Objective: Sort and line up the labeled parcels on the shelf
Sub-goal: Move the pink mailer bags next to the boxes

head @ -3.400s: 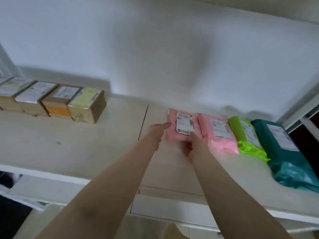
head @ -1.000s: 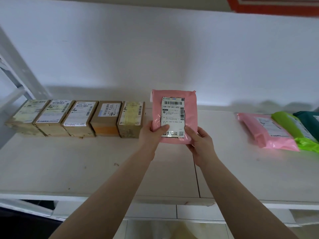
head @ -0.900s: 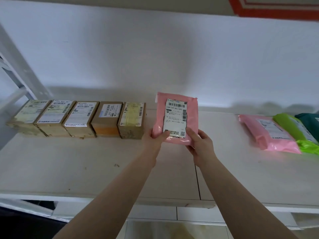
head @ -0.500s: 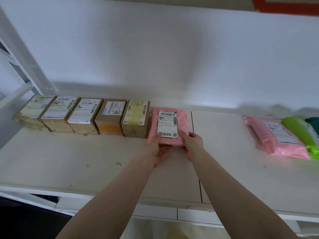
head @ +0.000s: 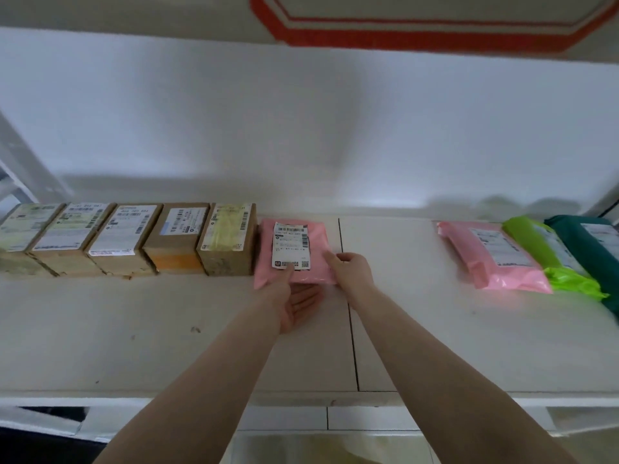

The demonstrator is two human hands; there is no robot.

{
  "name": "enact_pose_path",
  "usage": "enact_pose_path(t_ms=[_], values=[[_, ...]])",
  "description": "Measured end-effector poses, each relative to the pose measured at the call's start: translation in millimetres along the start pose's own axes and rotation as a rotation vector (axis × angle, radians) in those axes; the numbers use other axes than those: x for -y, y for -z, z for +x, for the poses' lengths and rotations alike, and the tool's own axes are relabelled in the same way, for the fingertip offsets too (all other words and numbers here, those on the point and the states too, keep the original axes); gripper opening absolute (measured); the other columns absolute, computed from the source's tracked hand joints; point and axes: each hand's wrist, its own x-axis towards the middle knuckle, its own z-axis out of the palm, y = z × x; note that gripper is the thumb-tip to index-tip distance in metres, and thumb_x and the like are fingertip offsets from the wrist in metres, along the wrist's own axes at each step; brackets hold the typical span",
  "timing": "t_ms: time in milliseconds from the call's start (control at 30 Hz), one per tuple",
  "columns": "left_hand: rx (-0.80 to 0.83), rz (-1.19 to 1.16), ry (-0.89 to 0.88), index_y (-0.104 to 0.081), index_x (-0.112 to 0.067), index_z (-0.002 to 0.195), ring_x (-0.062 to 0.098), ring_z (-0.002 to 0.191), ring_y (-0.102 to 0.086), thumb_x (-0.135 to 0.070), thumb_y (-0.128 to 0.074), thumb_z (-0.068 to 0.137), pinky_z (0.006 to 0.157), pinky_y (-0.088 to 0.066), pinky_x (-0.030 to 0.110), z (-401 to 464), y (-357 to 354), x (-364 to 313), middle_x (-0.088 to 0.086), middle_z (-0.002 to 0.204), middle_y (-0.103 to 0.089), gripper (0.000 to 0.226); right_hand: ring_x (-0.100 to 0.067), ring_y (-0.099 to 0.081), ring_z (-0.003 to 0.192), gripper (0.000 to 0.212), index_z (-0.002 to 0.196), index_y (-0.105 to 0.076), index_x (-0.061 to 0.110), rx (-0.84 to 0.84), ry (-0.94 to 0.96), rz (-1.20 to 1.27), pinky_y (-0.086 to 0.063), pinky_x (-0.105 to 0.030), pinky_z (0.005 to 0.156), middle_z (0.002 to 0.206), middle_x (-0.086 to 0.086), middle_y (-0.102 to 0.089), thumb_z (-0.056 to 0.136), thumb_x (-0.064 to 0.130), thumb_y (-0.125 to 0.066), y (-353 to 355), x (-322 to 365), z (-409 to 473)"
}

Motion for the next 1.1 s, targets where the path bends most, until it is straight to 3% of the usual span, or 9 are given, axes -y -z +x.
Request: enact_pose_path(t_ms=[67, 200, 300, 400, 600, 767, 900, 1033, 1100], values=[[0.044, 0.043, 0.007, -0.067, 0.002, 0.095, 0.025, 0.08, -0.069, -0.049, -0.046, 0.096, 0.076, -0.056, 0.034, -2.6, -12.9, 4.5, 0.014, 0.076, -0.074, 0.055, -0.031, -0.066, 0.081, 0.047, 0.103, -0.072, 0.0, -0.044, -0.018, 0.071, -0.055, -0.046, 0.091, 0.09, -0.014, -0.073, 0.085, 0.043, -0.07, 14.4, -2.0, -1.7], [0.124, 0.109, 0.089, -0.055, 0.0, 0.124, 0.022, 0.076, -0.072, -0.052, -0.044, 0.096, 0.063, -0.057, 0.028, -4.6, -46.1, 16.8, 0.012, 0.093, -0.074, 0.06, -0.022, -0.054, 0.068, 0.045, 0.1, -0.068, -0.005, -0.069, -0.076, 0.233, -0.051, -0.039, 0.072, 0.069, -0.004, -0.058, 0.087, 0.039, -0.071, 53.4, -13.1, -2.6], [0.167, 0.142, 0.125, -0.057, 0.0, 0.123, 0.022, 0.084, -0.069, -0.05, -0.047, 0.095, 0.07, -0.055, 0.031, -7.3, -78.6, 29.8, 0.01, 0.1, -0.073, 0.058, -0.022, -0.056, 0.072, 0.037, 0.088, -0.064, 0.0, -0.091, -0.18, 0.413, -0.051, -0.034, 0.067, 0.078, -0.008, -0.058, 0.088, 0.036, -0.07, 91.9, -24.5, -5.5], [0.223, 0.168, 0.119, -0.056, -0.002, 0.121, 0.021, 0.085, -0.068, -0.048, -0.051, 0.094, 0.075, -0.054, 0.032, -5.0, -114.8, 43.5, 0.009, 0.098, -0.072, 0.053, -0.023, -0.057, 0.073, 0.034, 0.092, -0.062, 0.005, -0.223, -0.319, 0.613, -0.056, -0.042, 0.082, 0.082, -0.01, -0.057, 0.086, 0.037, -0.072, 133.3, -40.0, -5.6], [0.25, 0.244, 0.061, -0.056, -0.007, 0.117, 0.02, 0.082, -0.064, -0.047, -0.058, 0.09, 0.074, -0.052, 0.032, 9.8, -190.9, 71.2, 0.006, 0.1, -0.066, 0.049, -0.019, -0.047, 0.059, 0.054, 0.114, -0.056, 0.004, -0.472, -0.419, 0.739, -0.042, -0.029, 0.052, 0.074, -0.006, -0.048, 0.083, 0.044, -0.074, 211.6, -71.6, 9.6], [0.225, 0.347, -0.018, -0.058, -0.01, 0.107, 0.02, 0.083, -0.056, -0.05, -0.064, 0.084, 0.08, -0.05, 0.032, 19.2, -245.6, 90.2, 0.008, 0.102, -0.056, 0.046, -0.021, -0.052, 0.055, 0.046, 0.101, -0.06, 0.005, -0.499, -0.446, 0.752, -0.048, -0.035, 0.06, 0.069, -0.009, -0.054, 0.082, 0.045, -0.074, 251.8, -90.8, 27.0], [0.225, 0.384, -0.028, -0.055, -0.014, 0.08, 0.017, 0.069, -0.046, -0.044, -0.064, 0.085, 0.062, -0.04, 0.025, 18.0, -274.2, 101.7, 0.004, 0.082, -0.05, 0.032, -0.023, -0.057, 0.058, 0.037, 0.098, -0.059, 0.006, -0.506, -0.45, 0.817, -0.052, -0.035, 0.058, 0.073, -0.011, -0.059, 0.081, 0.034, -0.077, 270.3, -97.8, 39.7], [0.201, 0.416, -0.033, -0.058, -0.012, 0.087, 0.017, 0.067, -0.047, -0.046, -0.061, 0.087, 0.08, -0.045, 0.03, 21.7, -287.1, 112.2, 0.004, 0.083, -0.054, 0.034, -0.027, -0.068, 0.072, 0.036, 0.104, -0.063, 0.004, -0.489, -0.45, 0.811, -0.059, -0.039, 0.07, 0.091, -0.016, -0.069, 0.079, 0.027, -0.074, 279.0, -103.3, 49.1], [0.199, 0.405, -0.029, -0.06, -0.014, 0.096, 0.013, 0.053, -0.039, -0.044, -0.06, 0.088, 0.069, -0.043, 0.025, 22.8, -290.2, 116.7, 0.0, 0.068, -0.049, 0.031, -0.028, -0.069, 0.08, 0.034, 0.1, -0.062, 0.005, -0.494, -0.451, 0.791, -0.059, -0.042, 0.075, 0.096, -0.016, -0.07, 0.079, 0.028, -0.076, 280.7, -107.0, 52.2]])
